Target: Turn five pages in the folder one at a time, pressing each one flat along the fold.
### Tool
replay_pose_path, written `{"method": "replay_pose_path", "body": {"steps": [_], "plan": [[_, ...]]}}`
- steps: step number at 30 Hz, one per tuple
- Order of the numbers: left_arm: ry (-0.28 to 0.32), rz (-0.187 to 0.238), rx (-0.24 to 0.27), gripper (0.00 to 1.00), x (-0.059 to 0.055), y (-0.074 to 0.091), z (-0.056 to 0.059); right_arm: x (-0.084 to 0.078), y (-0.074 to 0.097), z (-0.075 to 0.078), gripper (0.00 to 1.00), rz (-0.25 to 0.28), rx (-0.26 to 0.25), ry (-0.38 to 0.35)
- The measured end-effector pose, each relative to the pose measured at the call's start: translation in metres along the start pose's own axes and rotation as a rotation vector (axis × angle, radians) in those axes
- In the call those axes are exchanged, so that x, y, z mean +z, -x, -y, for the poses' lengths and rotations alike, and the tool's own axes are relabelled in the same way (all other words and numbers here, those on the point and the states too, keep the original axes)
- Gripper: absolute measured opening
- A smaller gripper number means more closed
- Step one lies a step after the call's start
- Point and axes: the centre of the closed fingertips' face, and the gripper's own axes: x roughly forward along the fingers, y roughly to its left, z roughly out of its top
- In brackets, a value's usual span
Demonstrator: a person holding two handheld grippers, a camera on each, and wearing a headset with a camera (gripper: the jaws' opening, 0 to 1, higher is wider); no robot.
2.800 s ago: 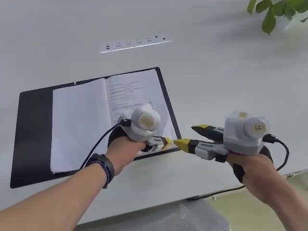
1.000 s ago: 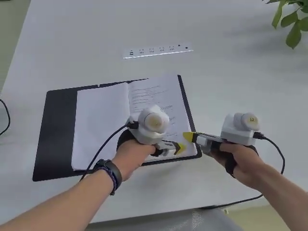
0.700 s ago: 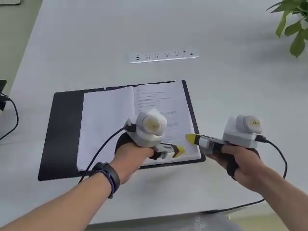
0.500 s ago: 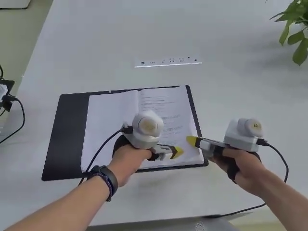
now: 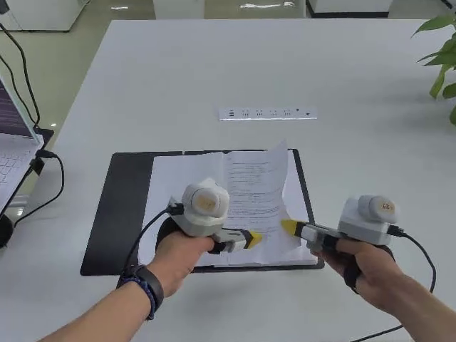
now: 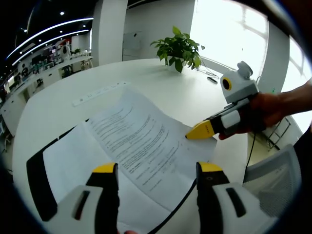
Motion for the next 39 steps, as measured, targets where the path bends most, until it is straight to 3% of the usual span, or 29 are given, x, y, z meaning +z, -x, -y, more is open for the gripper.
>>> {"method": "replay_pose_path", "body": {"steps": [6, 22, 30, 39], "plan": [[0.012, 0.018, 0.032, 0.64, -0.005, 0.019, -0.012, 0.003, -0.004, -0.013, 0.00, -0.003, 0.008, 0.023], [0.035, 0.034, 0.130, 0.64, -0.034, 0.080, -0.054, 0.006, -0.020, -0.049, 0.00, 0.003, 0.044, 0.060], [0.080, 0.055, 0.197, 0.64, -0.048, 0.114, -0.079, 0.009, -0.034, -0.066, 0.00, 0.011, 0.072, 0.071], [0.118, 0.082, 0.262, 0.64, -0.056, 0.146, -0.097, 0.006, -0.058, -0.094, 0.00, -0.019, 0.120, 0.095]]}}
